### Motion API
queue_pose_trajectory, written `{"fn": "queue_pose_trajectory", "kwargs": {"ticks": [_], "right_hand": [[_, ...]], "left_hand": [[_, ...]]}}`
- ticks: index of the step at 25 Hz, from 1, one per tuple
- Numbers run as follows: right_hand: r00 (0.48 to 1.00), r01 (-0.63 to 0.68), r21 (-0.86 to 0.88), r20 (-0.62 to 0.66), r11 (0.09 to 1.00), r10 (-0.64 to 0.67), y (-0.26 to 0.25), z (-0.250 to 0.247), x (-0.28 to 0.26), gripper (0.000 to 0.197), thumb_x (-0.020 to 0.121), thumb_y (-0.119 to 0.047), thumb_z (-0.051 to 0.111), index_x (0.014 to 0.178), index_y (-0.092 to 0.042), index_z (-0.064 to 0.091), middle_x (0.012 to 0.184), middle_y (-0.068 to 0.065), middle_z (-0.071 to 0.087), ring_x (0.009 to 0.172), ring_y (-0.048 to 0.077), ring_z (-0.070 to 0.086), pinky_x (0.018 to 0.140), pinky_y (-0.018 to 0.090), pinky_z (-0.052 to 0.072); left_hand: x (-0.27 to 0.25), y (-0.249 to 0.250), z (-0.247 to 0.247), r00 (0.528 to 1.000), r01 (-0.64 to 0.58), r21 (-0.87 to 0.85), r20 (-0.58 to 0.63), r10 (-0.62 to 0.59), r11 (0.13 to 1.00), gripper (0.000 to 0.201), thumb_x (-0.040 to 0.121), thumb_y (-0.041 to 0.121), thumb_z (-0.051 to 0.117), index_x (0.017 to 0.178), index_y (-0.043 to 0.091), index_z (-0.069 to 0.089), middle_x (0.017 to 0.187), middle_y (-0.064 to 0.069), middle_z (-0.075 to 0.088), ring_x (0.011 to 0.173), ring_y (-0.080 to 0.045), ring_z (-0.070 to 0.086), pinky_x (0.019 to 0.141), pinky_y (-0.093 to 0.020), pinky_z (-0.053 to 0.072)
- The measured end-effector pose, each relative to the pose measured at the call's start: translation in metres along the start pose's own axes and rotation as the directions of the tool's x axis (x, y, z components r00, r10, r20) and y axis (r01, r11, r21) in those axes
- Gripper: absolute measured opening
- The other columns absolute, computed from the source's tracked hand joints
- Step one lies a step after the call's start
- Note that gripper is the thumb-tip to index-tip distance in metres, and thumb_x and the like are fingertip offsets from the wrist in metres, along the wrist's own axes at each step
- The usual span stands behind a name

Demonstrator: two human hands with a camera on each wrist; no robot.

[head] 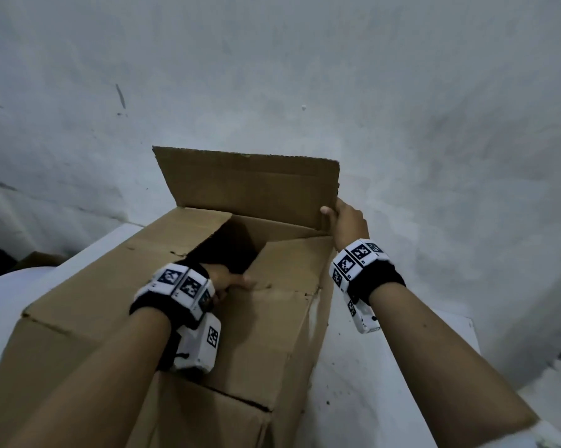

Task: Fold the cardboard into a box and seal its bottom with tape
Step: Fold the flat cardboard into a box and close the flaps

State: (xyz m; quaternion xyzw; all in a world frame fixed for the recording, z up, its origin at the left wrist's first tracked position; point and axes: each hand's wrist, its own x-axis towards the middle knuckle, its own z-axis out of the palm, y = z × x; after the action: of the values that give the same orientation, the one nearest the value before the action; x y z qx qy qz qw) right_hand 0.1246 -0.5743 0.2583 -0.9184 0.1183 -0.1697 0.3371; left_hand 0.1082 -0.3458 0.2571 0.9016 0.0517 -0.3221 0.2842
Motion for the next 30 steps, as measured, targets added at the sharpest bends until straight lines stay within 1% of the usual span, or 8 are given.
{"fn": "queue_pose_trajectory", "kwargs": {"ticks": [4,6,10,16,18,21,25,30], "right_hand": [[1.000,0.018,0.017,-0.013,1.000,-0.018,-0.003,0.000,-0.012,0.036,0.099,-0.028,0.038,0.130,-0.014,0.051,0.110,0.024,0.065,0.103,0.042,0.058,0.085,0.040,0.045],[1.000,0.031,0.023,-0.001,0.999,-0.031,-0.004,0.001,-0.019,0.035,0.099,-0.026,0.039,0.130,-0.015,0.051,0.110,0.024,0.065,0.103,0.042,0.058,0.085,0.040,0.045],[0.996,0.080,0.023,0.029,0.997,-0.081,0.000,0.001,-0.033,0.034,0.097,-0.016,0.040,0.128,-0.018,0.055,0.110,0.022,0.065,0.103,0.040,0.058,0.079,0.034,0.042],[0.932,0.312,0.059,0.175,0.948,-0.317,0.033,0.012,-0.049,0.049,0.093,0.007,0.035,0.127,-0.020,0.059,0.145,0.010,0.044,0.137,0.024,0.037,0.115,0.030,0.022],[0.906,0.301,0.006,0.310,0.954,-0.288,0.027,0.005,-0.047,0.054,0.092,0.009,0.032,0.130,-0.021,0.055,0.151,0.009,0.035,0.142,0.024,0.027,0.117,0.032,0.016],[0.905,0.182,0.065,0.378,0.981,-0.193,0.006,-0.004,-0.059,0.036,0.100,-0.026,0.035,0.128,-0.022,0.056,0.151,0.007,0.035,0.141,0.025,0.027,0.117,0.038,0.017],[0.859,0.348,-0.268,0.475,0.898,-0.191,-0.014,0.020,-0.100,0.058,0.092,-0.053,0.016,0.144,-0.031,0.029,0.157,0.008,0.016,0.145,0.032,0.008,0.117,0.050,0.010],[0.887,0.254,-0.220,0.441,0.942,-0.137,-0.013,0.028,-0.117,0.044,0.100,-0.038,0.021,0.143,-0.045,0.023,0.160,0.000,0.001,0.147,0.026,-0.008,0.118,0.050,-0.001]], "left_hand": [[-0.022,0.001,-0.026,0.987,-0.149,0.172,-0.042,0.158,0.974,0.032,0.088,0.033,0.056,0.067,0.010,0.050,0.062,-0.004,0.041,0.055,-0.014,0.038,0.052,-0.024,0.032],[-0.033,-0.003,-0.028,0.979,-0.180,0.191,-0.060,0.195,0.965,0.019,0.087,0.027,0.060,0.092,0.009,0.057,0.076,-0.002,0.049,0.070,-0.013,0.048,0.057,-0.022,0.037],[-0.061,-0.021,-0.027,0.979,-0.181,0.292,-0.043,0.201,0.939,0.057,0.085,0.027,0.063,0.135,0.014,0.038,0.110,-0.007,0.050,0.105,-0.025,0.052,0.062,-0.019,0.042],[-0.093,-0.082,-0.008,0.965,-0.189,0.082,-0.172,0.200,0.979,0.056,0.084,0.020,0.064,0.134,0.014,0.040,0.093,-0.005,0.057,0.088,-0.022,0.055,0.077,-0.031,0.047],[-0.100,-0.099,0.006,0.904,-0.290,-0.029,-0.337,0.264,0.957,0.053,0.085,0.019,0.062,0.132,0.016,0.040,0.081,0.000,0.057,0.079,-0.015,0.054,0.071,-0.026,0.043],[-0.105,-0.112,0.041,0.749,-0.427,-0.128,-0.605,0.270,0.895,0.042,0.089,0.018,0.056,0.128,0.020,0.042,0.080,0.008,0.055,0.081,-0.011,0.054,0.077,-0.026,0.041],[-0.090,-0.126,0.075,0.508,-0.537,-0.040,-0.813,0.285,0.842,0.022,0.091,0.014,0.050,0.112,0.017,0.056,0.088,0.006,0.058,0.087,-0.019,0.058,0.089,-0.045,0.047],[-0.080,-0.129,0.079,0.435,-0.570,0.030,-0.837,0.332,0.821,0.020,0.091,0.008,0.048,0.100,0.017,0.064,0.100,-0.001,0.066,0.097,-0.022,0.060,0.103,-0.050,0.038]]}}
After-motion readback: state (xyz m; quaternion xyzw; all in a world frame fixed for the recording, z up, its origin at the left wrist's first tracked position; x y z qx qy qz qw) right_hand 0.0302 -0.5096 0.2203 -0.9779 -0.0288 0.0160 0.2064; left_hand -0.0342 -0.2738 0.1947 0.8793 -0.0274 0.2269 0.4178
